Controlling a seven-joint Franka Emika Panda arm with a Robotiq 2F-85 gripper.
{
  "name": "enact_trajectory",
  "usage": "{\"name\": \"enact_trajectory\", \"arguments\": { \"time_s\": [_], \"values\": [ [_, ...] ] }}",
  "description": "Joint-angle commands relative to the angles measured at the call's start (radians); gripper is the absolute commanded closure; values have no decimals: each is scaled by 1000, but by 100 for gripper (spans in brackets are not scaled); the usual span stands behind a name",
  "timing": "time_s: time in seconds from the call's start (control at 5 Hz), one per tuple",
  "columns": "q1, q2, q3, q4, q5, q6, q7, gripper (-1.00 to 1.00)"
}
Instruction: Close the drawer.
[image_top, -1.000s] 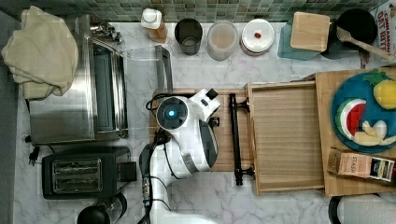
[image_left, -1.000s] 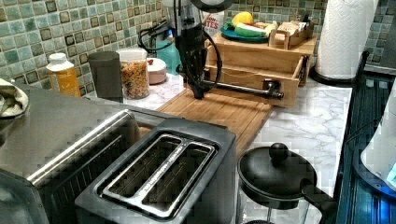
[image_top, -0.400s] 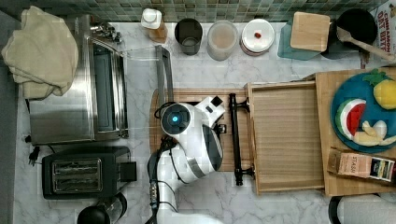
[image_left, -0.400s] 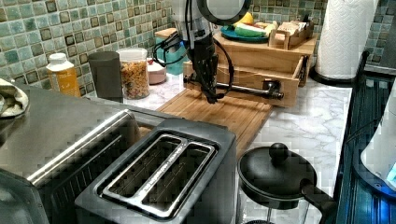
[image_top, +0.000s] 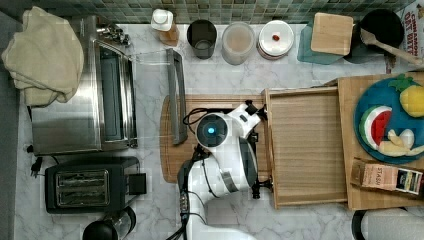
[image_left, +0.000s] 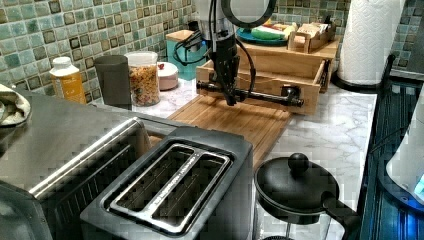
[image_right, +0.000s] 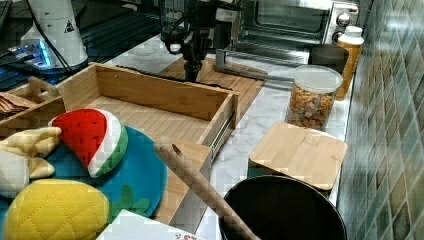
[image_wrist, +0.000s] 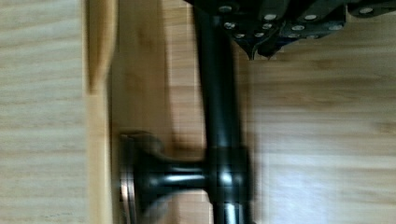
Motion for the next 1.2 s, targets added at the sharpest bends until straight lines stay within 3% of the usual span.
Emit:
{"name": "enact_trajectory", "arguments": {
  "time_s": [0.2,0.4,0.8,1.2],
  "values": [
    [-164,-61,-152,23,-99,29,-221,100],
    [-239,-7,-203,87,-83,89,-326,100],
    [-327,49,-310,180,-88,163,-514,100],
    [-354,104,-366,240,5,217,-634,100]
  ]
}}
